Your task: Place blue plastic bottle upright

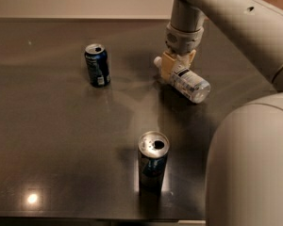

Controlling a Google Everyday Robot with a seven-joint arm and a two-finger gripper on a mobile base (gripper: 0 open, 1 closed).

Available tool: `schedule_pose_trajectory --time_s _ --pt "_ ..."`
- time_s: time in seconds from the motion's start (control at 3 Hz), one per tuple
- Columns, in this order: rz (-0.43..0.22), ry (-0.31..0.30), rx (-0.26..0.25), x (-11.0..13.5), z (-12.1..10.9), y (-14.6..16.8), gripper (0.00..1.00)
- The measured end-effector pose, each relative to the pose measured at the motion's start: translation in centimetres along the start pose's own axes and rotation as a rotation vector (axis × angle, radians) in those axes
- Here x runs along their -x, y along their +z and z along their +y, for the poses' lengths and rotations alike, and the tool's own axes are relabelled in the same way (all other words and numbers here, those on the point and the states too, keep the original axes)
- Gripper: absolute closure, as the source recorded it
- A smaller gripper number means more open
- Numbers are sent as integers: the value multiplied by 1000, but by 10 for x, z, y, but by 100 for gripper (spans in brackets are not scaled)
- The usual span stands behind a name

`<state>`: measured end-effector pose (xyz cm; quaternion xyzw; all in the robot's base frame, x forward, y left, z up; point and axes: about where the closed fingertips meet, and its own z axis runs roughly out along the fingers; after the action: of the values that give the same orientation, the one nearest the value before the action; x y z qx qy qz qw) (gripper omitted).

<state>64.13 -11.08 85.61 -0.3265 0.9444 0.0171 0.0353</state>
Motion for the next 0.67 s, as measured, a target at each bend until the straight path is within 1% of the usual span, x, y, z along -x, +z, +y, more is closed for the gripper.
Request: schedule_pose_trajectory --time_s 0.33,0.67 --pt "-85 -94 17 2 13 -25 100" --pt "-225 -221 69 4 30 -55 100"
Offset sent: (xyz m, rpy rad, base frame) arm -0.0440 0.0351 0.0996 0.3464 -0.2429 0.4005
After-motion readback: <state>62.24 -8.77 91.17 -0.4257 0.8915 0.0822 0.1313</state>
